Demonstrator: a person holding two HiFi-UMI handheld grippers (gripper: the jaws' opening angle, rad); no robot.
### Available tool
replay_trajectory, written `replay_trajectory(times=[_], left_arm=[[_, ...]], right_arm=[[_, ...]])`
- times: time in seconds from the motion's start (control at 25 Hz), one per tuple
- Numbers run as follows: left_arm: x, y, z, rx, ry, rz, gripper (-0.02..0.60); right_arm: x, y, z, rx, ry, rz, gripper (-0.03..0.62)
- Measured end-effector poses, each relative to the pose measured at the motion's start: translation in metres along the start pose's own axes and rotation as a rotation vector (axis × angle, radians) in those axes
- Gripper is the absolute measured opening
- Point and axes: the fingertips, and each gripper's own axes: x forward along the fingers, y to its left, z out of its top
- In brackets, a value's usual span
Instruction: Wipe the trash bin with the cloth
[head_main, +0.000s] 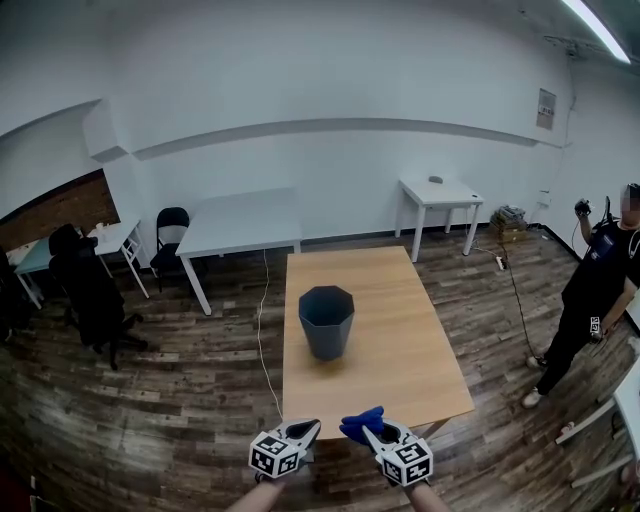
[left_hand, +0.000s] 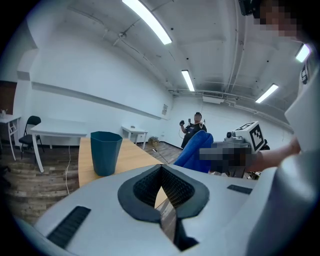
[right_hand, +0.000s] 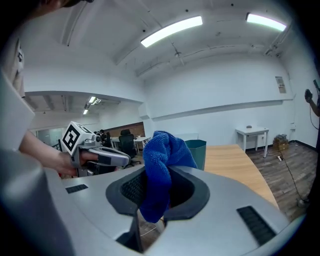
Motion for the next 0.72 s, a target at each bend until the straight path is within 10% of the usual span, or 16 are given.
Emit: replay_trajectory(times=[0.72], left_arm=[[0.071,-0.096,-0.003,0.013,-0.010,0.029,0.013]], right_arm=[[-0.088,-0.071,-0.009,0.014,-0.048,0.030,0.080]])
